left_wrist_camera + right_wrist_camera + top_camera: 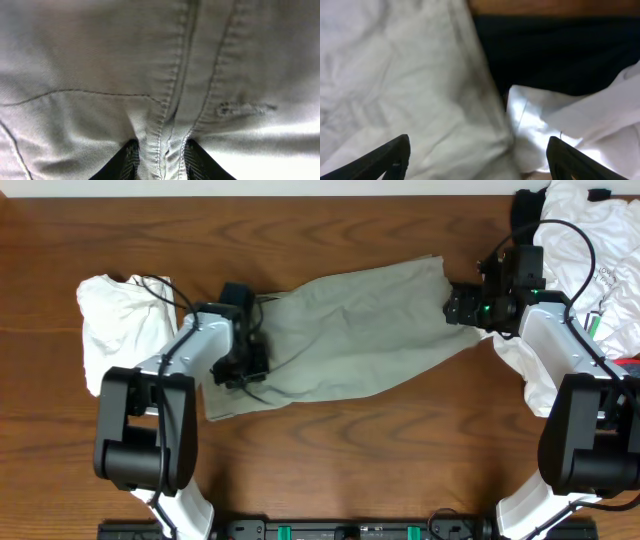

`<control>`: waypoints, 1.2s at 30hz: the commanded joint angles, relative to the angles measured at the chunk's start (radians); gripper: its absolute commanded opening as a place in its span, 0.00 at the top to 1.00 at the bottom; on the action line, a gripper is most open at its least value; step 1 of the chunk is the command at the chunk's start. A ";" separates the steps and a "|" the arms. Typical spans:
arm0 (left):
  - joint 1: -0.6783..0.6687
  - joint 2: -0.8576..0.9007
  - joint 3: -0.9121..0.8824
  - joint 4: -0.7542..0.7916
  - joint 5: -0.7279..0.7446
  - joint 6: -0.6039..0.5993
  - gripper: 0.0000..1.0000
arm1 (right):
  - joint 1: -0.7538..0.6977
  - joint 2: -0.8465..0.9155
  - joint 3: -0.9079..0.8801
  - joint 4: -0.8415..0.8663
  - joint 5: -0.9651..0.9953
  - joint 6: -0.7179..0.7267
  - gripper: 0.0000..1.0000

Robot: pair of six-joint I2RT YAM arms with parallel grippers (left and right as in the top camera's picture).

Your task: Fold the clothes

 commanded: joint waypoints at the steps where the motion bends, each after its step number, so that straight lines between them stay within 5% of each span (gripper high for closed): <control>1: 0.110 0.057 -0.037 0.007 -0.128 0.003 0.67 | -0.012 0.013 0.010 0.010 -0.009 -0.017 0.14; 13: 0.171 0.057 -0.037 0.023 -0.040 0.003 0.66 | -0.011 0.148 0.010 0.096 -0.239 -0.027 0.15; 26: 0.171 0.057 -0.037 0.027 -0.019 0.003 0.66 | 0.023 0.219 0.010 0.119 -0.274 0.037 0.18; 36: 0.171 0.057 -0.037 0.030 -0.018 0.002 0.66 | 0.122 0.227 0.010 0.085 -0.273 0.037 0.29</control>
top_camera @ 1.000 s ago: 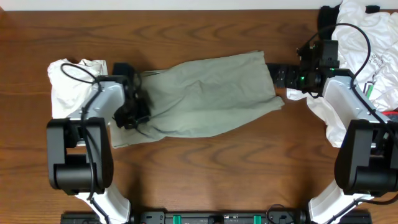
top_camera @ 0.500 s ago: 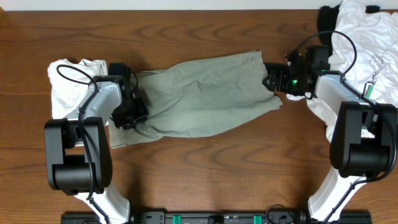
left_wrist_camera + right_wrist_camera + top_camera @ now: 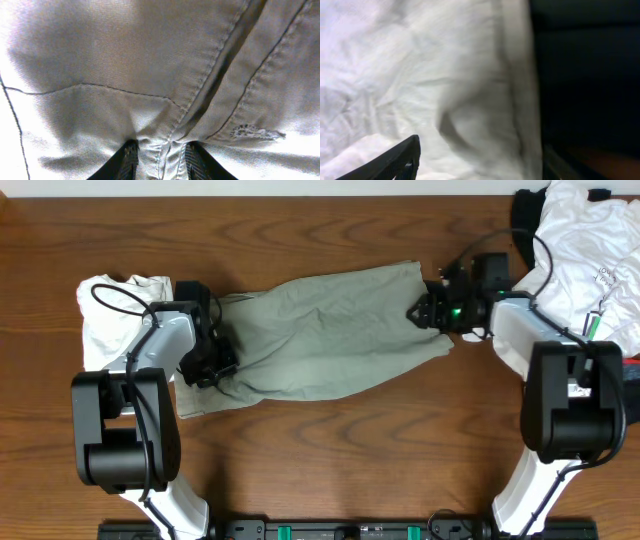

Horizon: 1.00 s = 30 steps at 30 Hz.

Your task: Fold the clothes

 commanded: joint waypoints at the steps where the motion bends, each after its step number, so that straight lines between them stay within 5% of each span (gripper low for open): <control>1: 0.012 0.057 -0.037 0.018 -0.030 0.003 0.66 | 0.045 0.048 -0.009 -0.029 -0.003 0.019 0.31; 3: 0.012 0.057 -0.037 0.021 -0.030 0.003 0.66 | 0.057 0.048 -0.009 -0.037 0.013 0.019 0.41; 8: 0.012 0.057 -0.037 0.023 -0.029 0.003 0.66 | 0.053 0.048 -0.009 -0.051 0.060 0.056 0.96; 9: 0.012 0.056 -0.036 0.024 -0.019 0.004 0.66 | 0.049 0.048 -0.009 -0.051 0.060 0.057 0.99; 21: 0.012 -0.215 -0.011 0.014 0.245 0.093 0.63 | -0.077 -0.113 0.099 -0.210 0.200 0.032 0.99; 30: 0.013 -0.458 -0.011 -0.053 0.185 0.083 0.61 | -0.169 -0.159 0.284 -0.474 0.298 -0.045 0.99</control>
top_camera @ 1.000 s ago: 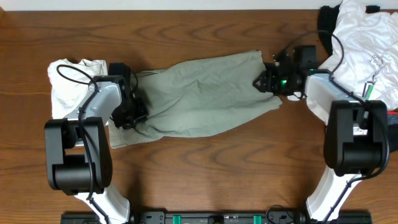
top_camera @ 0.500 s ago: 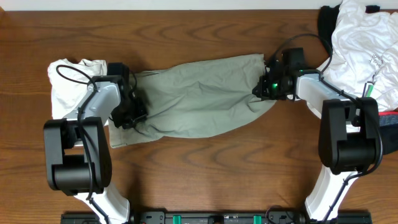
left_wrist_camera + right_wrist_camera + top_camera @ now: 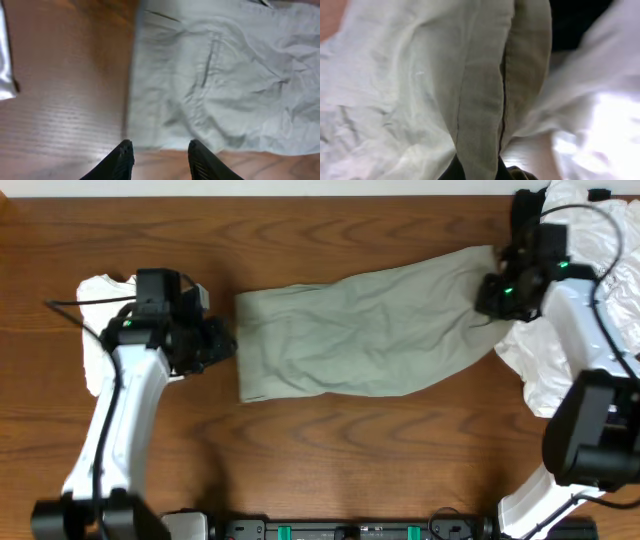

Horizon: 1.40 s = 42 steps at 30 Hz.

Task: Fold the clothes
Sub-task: 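Lay the folded pants flat and release both grippers, withdrawing outward, then fold the pants' right end leftward over the middle with the right gripper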

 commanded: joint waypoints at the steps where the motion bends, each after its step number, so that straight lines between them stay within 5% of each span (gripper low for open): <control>1: 0.000 -0.042 -0.006 -0.026 -0.049 0.003 0.61 | -0.004 -0.019 0.072 -0.060 0.052 -0.062 0.99; 14: 0.144 -0.135 -0.006 -0.090 -0.160 -0.070 0.62 | 0.376 -0.025 0.222 -0.227 0.042 -0.035 0.99; 27: 0.171 -0.183 -0.006 -0.114 -0.159 -0.070 0.62 | 0.760 0.053 0.222 -0.002 0.042 0.106 0.99; 42: 0.169 -0.182 -0.008 -0.127 -0.159 -0.070 0.62 | 0.872 0.235 0.222 0.271 0.037 0.132 0.99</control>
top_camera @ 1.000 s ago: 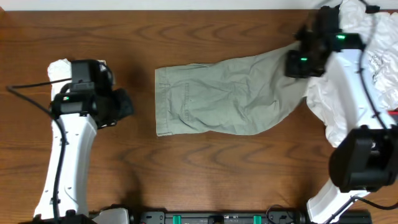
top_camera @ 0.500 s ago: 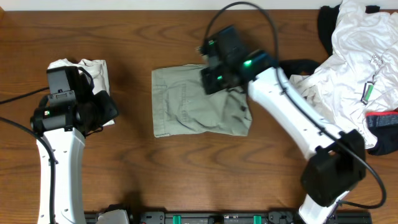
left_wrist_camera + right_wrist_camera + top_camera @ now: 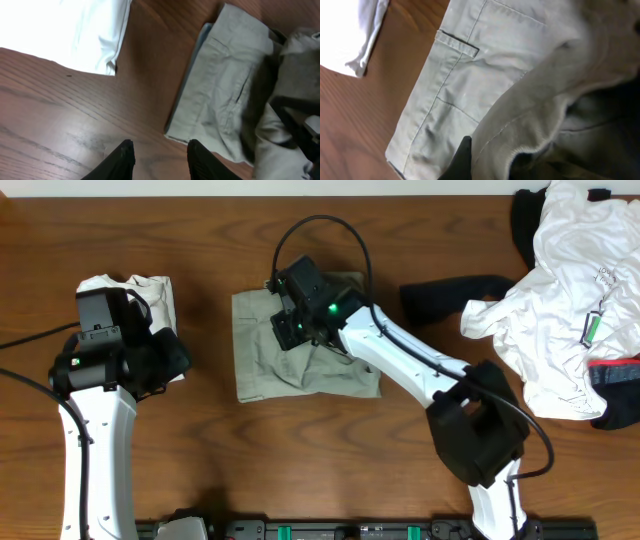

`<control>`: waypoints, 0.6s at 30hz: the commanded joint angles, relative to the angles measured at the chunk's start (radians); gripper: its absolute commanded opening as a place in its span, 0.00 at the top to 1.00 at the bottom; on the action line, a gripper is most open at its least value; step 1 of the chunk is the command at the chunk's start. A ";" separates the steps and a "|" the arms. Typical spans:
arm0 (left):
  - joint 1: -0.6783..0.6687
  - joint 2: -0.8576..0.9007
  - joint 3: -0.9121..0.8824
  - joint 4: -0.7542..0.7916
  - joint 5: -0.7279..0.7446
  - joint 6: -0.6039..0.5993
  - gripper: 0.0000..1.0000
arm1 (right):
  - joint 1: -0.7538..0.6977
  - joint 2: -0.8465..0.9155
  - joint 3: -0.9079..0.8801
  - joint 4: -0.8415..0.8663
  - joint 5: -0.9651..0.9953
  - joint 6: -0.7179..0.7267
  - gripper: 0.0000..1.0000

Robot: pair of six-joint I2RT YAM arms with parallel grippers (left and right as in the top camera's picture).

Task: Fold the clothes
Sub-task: 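Fold the pants' right end leftward over the middle with the right gripper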

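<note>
The grey-green trousers (image 3: 300, 355) lie doubled over on the wooden table, left of centre. My right arm reaches across them, and my right gripper (image 3: 287, 328) is shut on the leg end, held over the waist part. In the right wrist view one dark finger (image 3: 462, 160) presses the hem fabric above the pocketed seat of the trousers (image 3: 465, 85). My left gripper (image 3: 172, 365) stands open over bare wood to the left of the trousers (image 3: 225, 95), its fingers (image 3: 125, 160) holding nothing.
A folded white cloth (image 3: 120, 295) lies at the far left, close to my left arm. A heap of white clothes (image 3: 570, 290) fills the right end, with a dark garment (image 3: 450, 288) stretching out of it toward the middle.
The trousers lay stretched out with my right gripper holding the leg end at the far right. That gripper is now at the left over the waist, and the trousers are doubled. My left gripper has drawn back leftward.
My left gripper was shut on the waist while my right stood open by the leg end. Both then sat further left at the trousers' ends. Then the left had let go and the right held the leg end, trousers stretched flat. Now the leg end lies over the waist.
</note>
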 commanded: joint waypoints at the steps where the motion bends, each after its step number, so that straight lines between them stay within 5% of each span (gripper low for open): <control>1: 0.004 -0.003 -0.008 -0.003 -0.009 -0.010 0.62 | 0.024 0.012 0.015 0.028 -0.010 0.019 0.99; 10: 0.004 0.000 -0.009 -0.002 -0.009 -0.010 0.62 | 0.054 0.010 0.015 0.160 -0.262 -0.096 0.99; 11: 0.004 0.000 -0.011 -0.002 -0.009 -0.010 0.62 | 0.062 0.012 0.015 0.158 -0.265 -0.108 0.96; 14: 0.004 0.000 -0.015 0.001 -0.009 -0.010 0.62 | 0.088 0.019 0.015 0.124 -0.264 -0.162 0.59; 18: 0.004 0.000 -0.016 0.001 -0.009 -0.010 0.62 | 0.089 0.020 0.015 0.093 -0.418 -0.260 0.63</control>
